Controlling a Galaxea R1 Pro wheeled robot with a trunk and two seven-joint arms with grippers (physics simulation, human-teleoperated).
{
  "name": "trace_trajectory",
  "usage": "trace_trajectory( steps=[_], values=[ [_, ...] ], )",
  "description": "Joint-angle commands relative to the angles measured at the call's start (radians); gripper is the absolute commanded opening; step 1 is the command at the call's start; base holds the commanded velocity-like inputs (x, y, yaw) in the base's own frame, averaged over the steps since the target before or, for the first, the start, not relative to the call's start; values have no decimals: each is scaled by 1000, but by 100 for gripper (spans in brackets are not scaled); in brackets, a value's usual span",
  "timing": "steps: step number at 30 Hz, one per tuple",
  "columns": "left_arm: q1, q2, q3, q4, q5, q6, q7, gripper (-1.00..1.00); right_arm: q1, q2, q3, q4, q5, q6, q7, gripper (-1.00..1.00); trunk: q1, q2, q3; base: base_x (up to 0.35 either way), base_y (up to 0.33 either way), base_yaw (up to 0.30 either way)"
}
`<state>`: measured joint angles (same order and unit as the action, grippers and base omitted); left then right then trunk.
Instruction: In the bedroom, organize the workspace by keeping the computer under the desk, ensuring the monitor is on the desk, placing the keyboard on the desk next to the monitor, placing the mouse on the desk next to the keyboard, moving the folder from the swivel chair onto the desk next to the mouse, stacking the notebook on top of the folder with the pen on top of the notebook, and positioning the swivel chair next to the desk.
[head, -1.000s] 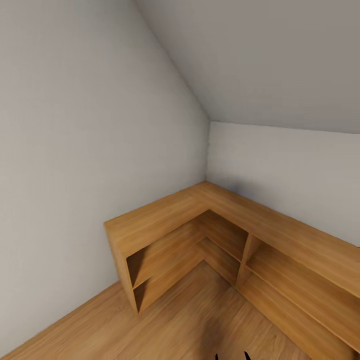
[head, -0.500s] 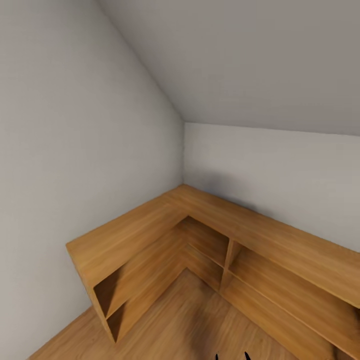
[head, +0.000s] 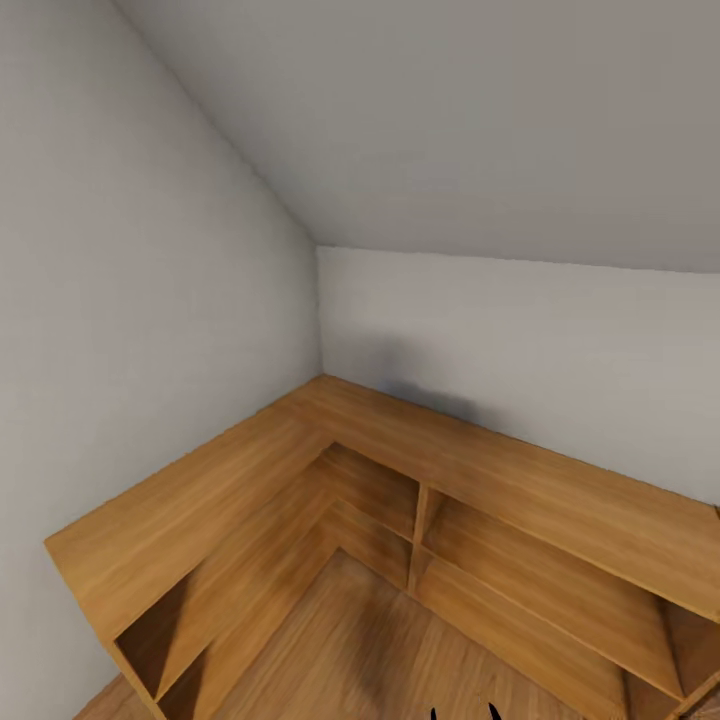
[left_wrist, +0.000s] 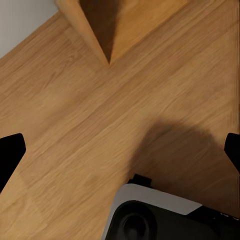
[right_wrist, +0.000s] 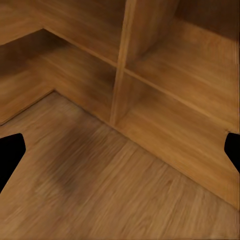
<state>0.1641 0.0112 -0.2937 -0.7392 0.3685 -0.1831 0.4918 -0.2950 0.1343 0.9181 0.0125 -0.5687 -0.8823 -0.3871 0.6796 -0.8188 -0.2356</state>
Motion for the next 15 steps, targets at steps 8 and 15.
trace_trajectory(
  steps=[8, 15],
  values=[
    [0, 1, -5, -1, 10, -6, 5, 100, -1, 1, 9, 1, -2, -1, -6, 100, 0, -1, 1, 8, 0, -293],
    [0, 1, -5, -1, 10, -6, 5, 100, -1, 1, 9, 1, -2, -1, -7, 100, 0, -1, 3, 1, 0, -293]
  ],
)
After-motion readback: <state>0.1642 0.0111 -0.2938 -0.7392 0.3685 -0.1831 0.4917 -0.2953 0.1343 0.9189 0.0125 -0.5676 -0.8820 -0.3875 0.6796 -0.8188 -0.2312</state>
